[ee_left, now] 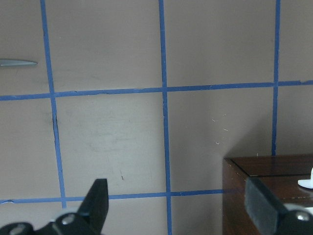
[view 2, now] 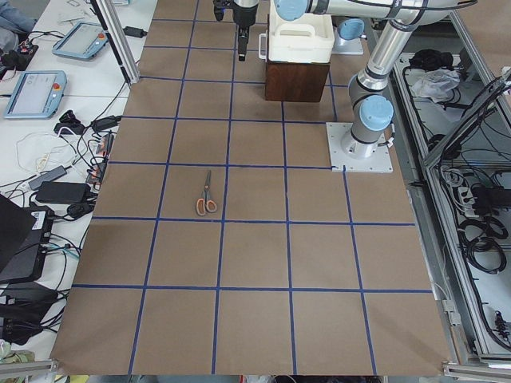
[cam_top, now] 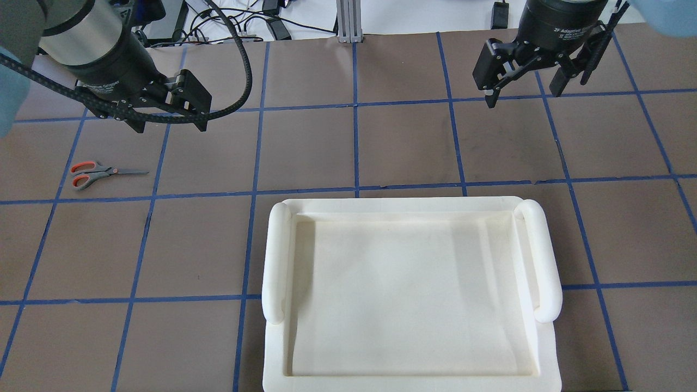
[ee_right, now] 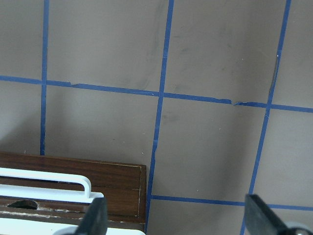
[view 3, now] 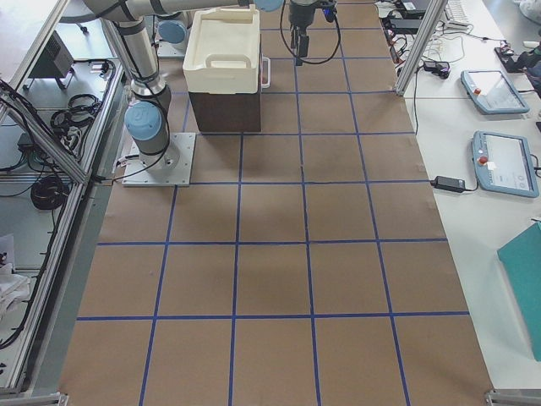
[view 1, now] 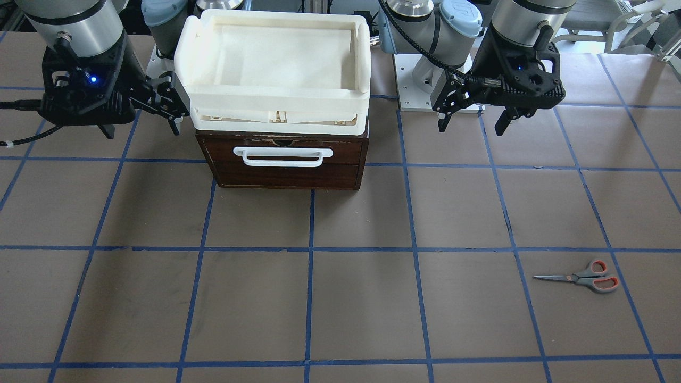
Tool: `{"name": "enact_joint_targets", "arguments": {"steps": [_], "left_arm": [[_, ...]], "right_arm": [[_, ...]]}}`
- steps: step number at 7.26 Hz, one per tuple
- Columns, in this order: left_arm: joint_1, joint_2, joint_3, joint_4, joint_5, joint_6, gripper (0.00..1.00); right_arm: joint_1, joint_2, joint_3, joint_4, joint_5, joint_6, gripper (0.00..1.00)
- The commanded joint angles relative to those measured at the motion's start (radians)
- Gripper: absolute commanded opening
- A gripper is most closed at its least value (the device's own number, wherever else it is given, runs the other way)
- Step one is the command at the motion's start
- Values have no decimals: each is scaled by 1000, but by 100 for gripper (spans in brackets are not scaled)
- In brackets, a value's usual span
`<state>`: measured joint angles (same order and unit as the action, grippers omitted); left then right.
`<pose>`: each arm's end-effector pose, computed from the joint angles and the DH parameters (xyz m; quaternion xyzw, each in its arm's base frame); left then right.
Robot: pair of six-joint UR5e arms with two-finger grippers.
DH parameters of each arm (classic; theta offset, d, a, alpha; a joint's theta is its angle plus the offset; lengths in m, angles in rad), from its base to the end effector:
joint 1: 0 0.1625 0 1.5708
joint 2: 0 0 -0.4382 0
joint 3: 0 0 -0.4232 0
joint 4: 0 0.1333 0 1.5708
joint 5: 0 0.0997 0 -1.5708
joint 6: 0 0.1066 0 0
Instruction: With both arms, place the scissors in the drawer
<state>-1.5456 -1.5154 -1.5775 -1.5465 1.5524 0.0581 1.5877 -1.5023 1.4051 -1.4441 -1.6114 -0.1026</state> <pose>-0.1225 -0.5089 0.5216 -0.0168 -0.9992 0.0368 0.0077 0.1382 -0.5455 0.5313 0.0600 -0.9979 -0.0156 0.0196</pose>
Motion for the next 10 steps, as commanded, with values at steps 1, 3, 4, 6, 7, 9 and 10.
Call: {"name": "enact_joint_targets", "arguments": {"steps": [1, 3, 4, 6, 7, 9, 10], "left_arm": [[4, 0, 1, 0, 0, 5, 100], [4, 1, 1, 2, -2, 6, 100], [4, 0, 1, 0, -2, 6, 100], [5, 0, 1, 0, -2, 6, 100], [7, 0, -1, -4, -2, 8, 100], [10, 3, -19, -6, 0, 34, 100], [18, 6, -38, -3, 0, 111, 100]], "right_arm": [[0, 1, 0, -10, 1, -5, 100], [2, -3, -1, -36, 4, -20, 100], [2, -4, 0, -70, 1, 1, 100], [3, -1, 3, -107, 2, 12, 100], [3, 7, 6, -104, -4, 144, 100], [8, 20, 12, -101, -2, 552, 100], [12, 20, 23, -108, 1, 680, 100]]}}
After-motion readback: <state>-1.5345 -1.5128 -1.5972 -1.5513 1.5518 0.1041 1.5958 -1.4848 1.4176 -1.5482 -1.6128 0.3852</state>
